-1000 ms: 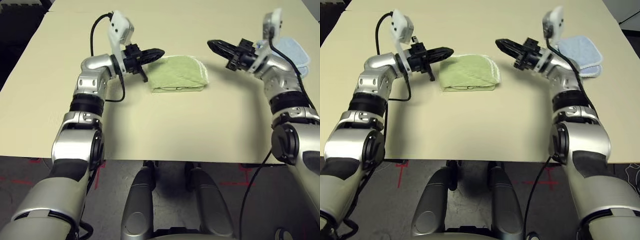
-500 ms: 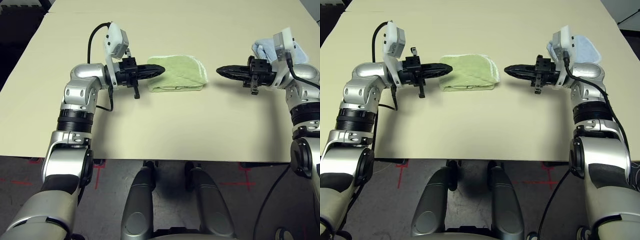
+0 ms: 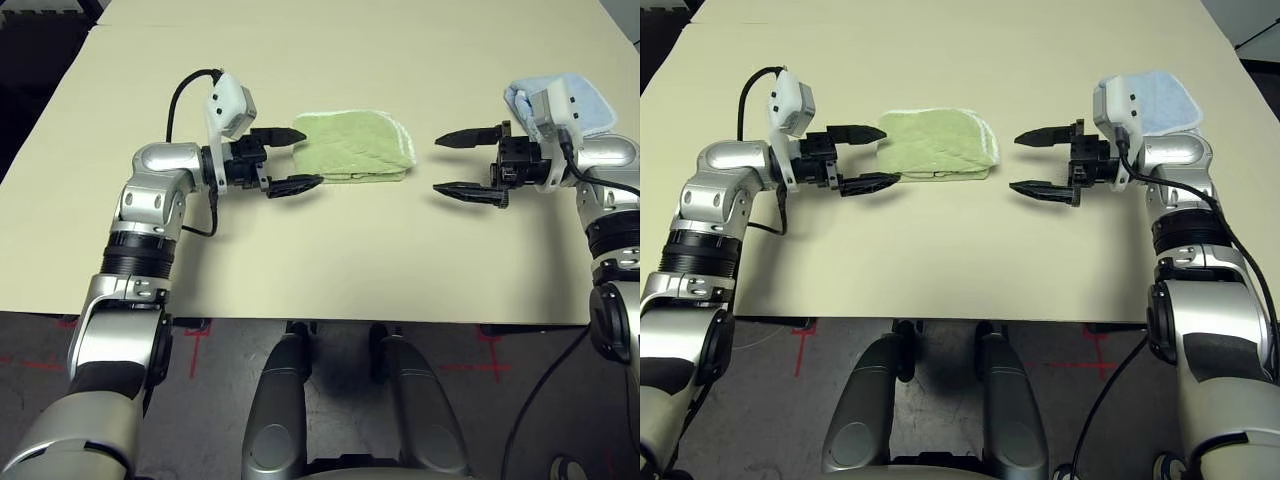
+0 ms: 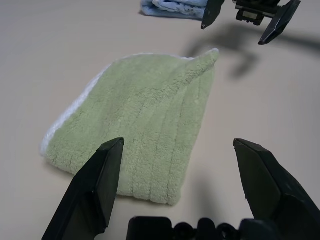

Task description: Fold the towel and set it aside.

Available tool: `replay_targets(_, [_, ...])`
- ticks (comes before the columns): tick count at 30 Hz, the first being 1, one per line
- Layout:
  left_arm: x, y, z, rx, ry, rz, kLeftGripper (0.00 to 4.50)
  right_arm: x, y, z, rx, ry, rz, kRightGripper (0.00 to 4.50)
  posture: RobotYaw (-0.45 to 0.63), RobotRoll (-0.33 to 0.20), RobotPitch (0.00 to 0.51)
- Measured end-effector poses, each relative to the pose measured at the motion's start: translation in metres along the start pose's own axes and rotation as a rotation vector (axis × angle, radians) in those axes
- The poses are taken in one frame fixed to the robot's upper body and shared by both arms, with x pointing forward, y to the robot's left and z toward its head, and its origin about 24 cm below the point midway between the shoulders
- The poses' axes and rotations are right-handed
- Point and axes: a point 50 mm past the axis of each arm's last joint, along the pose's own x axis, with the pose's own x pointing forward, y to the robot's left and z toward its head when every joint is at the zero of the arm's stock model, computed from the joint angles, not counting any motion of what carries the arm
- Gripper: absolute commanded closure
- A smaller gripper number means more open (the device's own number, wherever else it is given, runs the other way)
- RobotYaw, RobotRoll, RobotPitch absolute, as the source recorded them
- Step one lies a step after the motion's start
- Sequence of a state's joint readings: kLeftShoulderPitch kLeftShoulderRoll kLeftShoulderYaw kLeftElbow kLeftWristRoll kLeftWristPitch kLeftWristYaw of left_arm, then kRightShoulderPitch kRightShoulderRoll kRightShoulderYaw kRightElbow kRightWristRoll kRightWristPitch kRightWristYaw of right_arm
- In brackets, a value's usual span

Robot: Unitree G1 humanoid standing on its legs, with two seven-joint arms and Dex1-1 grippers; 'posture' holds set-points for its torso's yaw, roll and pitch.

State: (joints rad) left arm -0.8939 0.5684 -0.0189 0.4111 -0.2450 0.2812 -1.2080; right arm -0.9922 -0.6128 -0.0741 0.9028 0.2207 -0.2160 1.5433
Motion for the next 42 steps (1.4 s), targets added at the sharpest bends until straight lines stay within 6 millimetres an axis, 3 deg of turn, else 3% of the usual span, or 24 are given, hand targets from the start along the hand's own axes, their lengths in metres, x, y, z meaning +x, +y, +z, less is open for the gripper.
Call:
replay_targets(3, [-0.002, 0.003, -0.003, -0.067, 0.004, 0.049, 0.00, 0.000, 0.001, -0.001, 0.010, -0.004, -0.005, 0.02, 0.04, 0.000, 0.271])
replay_targets(12, [-0.007, 0.021, -0.002, -0.601, -0.013, 0.219, 0.00, 0.001, 0.002, 0.003, 0.003, -0.019, -0.009, 0.02, 0.04, 0.000, 0.273])
replay_targets(19, [-0.005, 0.015, -0.011, -1.035, 0.066, 0.156, 0.00, 0.001, 0.002, 0.002, 0.014, -0.022, -0.015, 0.02, 0.04, 0.000, 0.282])
replay_targets(28, [0.013, 0.014, -0.012, -1.209, 0.030, 0.137, 0.00, 0.003, 0.005, 0.001, 0.011, -0.045, -0.005, 0.02, 0.02, 0.000, 0.288])
replay_targets(42, [0.030, 0.013, -0.013, -1.264, -0.007, 0.118, 0.00, 0.004, 0.004, 0.011, -0.008, -0.077, -0.012, 0.02, 0.01, 0.000, 0.288])
